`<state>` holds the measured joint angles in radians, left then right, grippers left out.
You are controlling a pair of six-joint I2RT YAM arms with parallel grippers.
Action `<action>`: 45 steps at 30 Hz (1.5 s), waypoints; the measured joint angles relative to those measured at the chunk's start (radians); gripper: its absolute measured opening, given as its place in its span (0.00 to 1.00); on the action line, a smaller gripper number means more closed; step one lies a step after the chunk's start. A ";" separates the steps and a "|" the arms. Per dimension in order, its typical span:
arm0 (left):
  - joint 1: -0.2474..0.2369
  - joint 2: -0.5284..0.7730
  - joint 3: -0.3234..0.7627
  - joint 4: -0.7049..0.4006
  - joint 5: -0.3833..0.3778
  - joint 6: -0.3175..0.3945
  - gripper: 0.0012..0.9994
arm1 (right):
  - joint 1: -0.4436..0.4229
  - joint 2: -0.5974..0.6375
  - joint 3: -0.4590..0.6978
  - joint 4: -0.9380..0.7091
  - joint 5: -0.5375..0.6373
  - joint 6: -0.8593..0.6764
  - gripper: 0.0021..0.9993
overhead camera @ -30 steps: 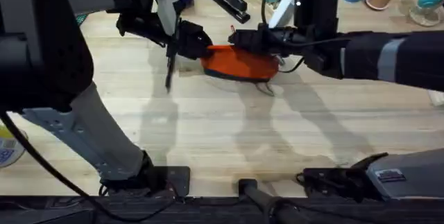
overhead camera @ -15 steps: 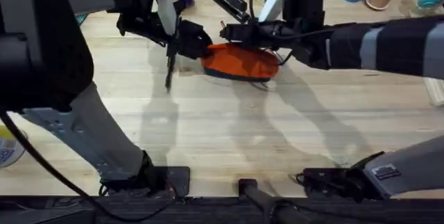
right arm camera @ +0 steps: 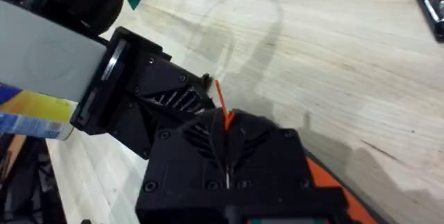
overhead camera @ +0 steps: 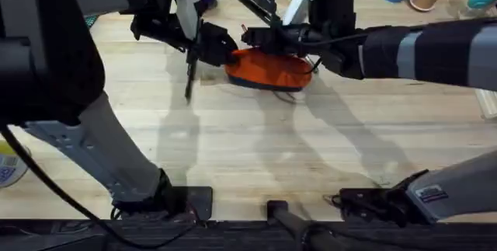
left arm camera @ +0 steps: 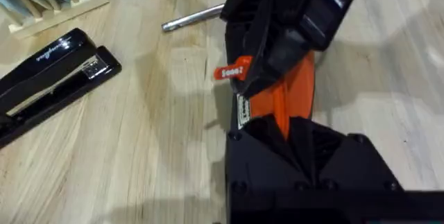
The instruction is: Unzip the bag, pick up the pens from the table one at a time and place them inside, then zip the bag closed.
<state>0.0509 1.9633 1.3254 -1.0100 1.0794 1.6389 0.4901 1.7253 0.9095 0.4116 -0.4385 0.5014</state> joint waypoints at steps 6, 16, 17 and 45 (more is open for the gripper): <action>0.000 0.000 0.000 0.000 0.000 0.000 0.04 | 0.009 0.000 0.002 0.015 0.016 0.023 0.03; 0.000 0.000 0.002 0.000 0.000 0.000 0.04 | 0.024 0.000 0.004 0.035 0.029 0.079 0.03; 0.000 0.000 0.002 0.000 0.000 0.000 0.04 | 0.028 0.000 0.004 0.037 0.032 0.081 0.03; 0.000 0.000 0.002 0.000 0.000 0.000 0.04 | 0.057 0.000 0.008 0.040 0.088 0.150 0.03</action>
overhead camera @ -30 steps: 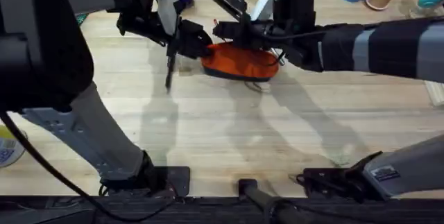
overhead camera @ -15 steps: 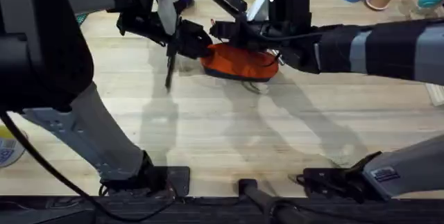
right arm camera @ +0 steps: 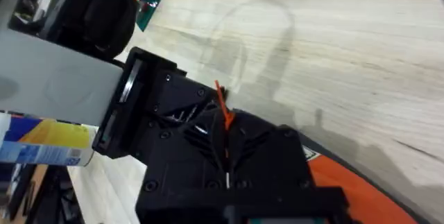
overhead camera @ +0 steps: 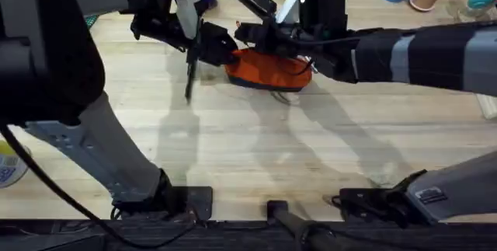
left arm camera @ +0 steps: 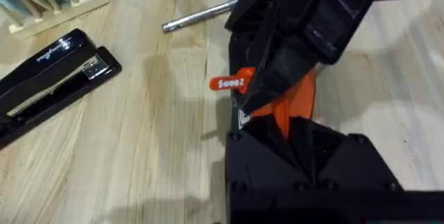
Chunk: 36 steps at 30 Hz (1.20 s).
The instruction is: Unzip the bag, pick up the pens from the table one at a time and place them inside, then zip the bag closed.
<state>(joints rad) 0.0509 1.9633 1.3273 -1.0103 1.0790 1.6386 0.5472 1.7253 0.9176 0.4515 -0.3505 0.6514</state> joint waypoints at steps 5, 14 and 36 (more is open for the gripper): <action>0.000 0.000 0.000 0.000 0.000 0.000 0.04 | 0.000 0.000 0.000 -0.001 0.003 0.000 0.03; -0.004 0.000 0.000 -0.007 -0.001 0.000 0.04 | 0.002 0.000 0.018 0.013 0.008 0.011 0.79; -0.004 0.000 0.000 0.004 0.000 -0.002 0.04 | -0.043 -0.060 0.019 -0.074 0.010 -0.059 1.00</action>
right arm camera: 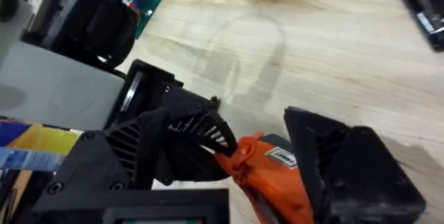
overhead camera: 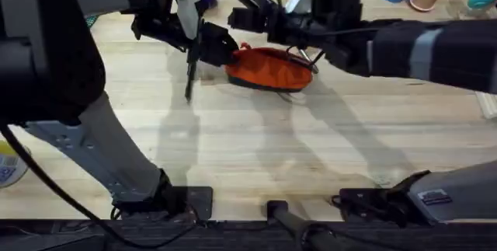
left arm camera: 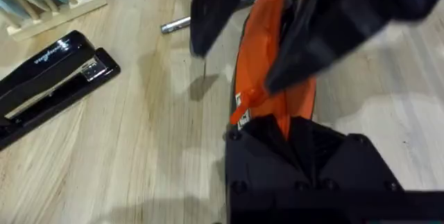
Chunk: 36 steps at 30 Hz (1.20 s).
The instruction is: Unzip the bag, pick up the pens from the table one at a time and place them inside, then zip the bag closed.
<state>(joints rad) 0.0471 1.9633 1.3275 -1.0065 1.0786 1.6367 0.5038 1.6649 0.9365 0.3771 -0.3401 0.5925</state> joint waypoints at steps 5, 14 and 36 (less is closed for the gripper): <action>-0.002 0.000 0.011 -0.011 -0.009 -0.003 0.04 | -0.021 -0.075 0.031 -0.181 0.000 -0.050 1.00; -0.003 0.000 0.013 -0.014 -0.014 -0.006 0.04 | -0.024 -0.137 0.178 -0.592 0.004 -0.163 1.00; -0.009 0.000 0.082 -0.025 -0.089 -0.073 0.98 | -0.024 -0.147 0.653 -1.325 0.135 -0.364 1.00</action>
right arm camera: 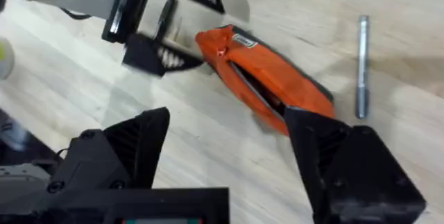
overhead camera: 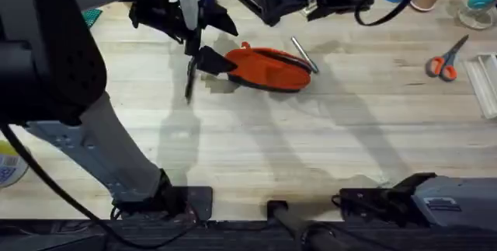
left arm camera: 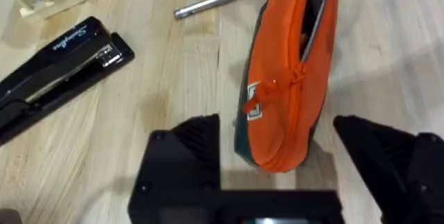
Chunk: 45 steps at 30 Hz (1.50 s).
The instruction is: Unzip the bag, pick up the pens from the table one at a time and place them inside, then zip the bag closed.
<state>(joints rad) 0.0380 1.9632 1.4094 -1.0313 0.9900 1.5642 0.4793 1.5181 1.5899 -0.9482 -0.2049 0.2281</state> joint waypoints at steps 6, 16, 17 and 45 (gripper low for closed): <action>0.000 0.000 0.012 -0.032 -0.032 -0.001 1.00 | -0.003 -0.001 0.037 -0.036 0.030 -0.020 1.00; 0.021 -0.103 0.065 -0.088 -0.079 -0.030 1.00 | -0.004 0.000 0.057 -0.129 0.035 -0.024 1.00; 0.023 -0.125 0.065 -0.082 -0.079 -0.039 0.99 | -0.004 0.000 0.061 -0.141 0.036 -0.025 1.00; -0.047 -0.276 0.511 -0.467 -0.293 -0.775 1.00 | -0.007 0.000 0.249 -0.564 0.105 -0.276 0.99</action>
<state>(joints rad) -0.0086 1.6875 1.9200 -1.4988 0.6967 0.7897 0.4725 1.5177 1.8393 -1.5125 -0.0998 -0.0475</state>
